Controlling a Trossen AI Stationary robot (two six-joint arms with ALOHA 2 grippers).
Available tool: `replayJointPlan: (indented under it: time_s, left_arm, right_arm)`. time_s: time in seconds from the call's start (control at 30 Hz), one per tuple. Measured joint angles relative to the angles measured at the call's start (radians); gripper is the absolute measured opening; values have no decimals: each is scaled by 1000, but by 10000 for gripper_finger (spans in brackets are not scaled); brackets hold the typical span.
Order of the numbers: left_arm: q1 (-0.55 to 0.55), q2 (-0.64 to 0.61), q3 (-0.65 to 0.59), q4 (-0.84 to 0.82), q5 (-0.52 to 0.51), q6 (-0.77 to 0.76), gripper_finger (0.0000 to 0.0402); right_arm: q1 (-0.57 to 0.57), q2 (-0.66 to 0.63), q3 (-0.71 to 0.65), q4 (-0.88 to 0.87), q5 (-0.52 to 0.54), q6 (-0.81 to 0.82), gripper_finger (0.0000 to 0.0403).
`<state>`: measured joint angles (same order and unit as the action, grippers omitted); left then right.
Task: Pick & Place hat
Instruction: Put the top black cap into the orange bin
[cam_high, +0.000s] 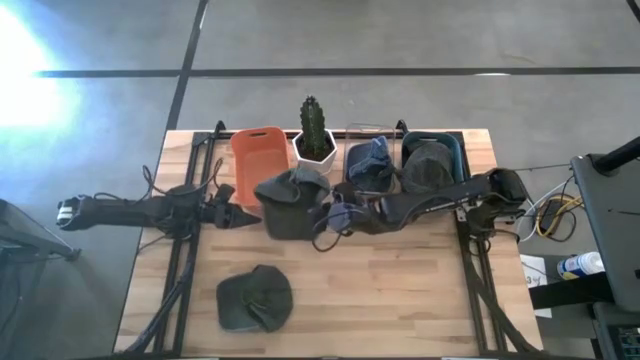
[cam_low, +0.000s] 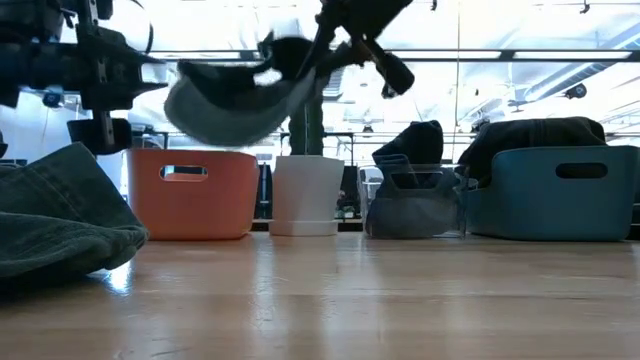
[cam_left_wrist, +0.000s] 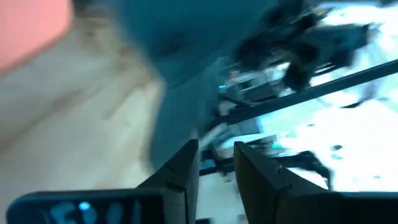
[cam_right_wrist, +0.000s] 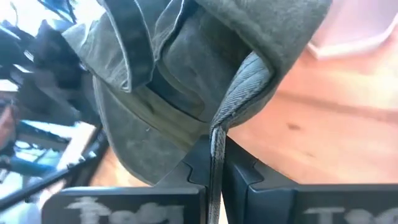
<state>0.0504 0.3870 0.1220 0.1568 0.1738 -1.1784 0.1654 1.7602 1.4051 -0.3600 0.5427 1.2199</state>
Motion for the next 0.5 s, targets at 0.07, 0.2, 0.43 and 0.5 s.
replayJointPlan:
  time_s: [0.07,0.2,0.43,0.5]
  left_arm:
    - [-2,11,41,-112,-26,55,94]
    - [-2,38,105,-227,-61,148,94]
    - [-2,80,149,-225,-127,229,94]
    - [-2,89,156,-227,-132,247,94]
  right_arm:
    - [-1,-2,14,4,16,-8,13]
    - [-7,19,43,2,17,-23,13]
    - [-13,27,63,7,18,-26,13]
    - [-13,29,63,5,18,-27,13]
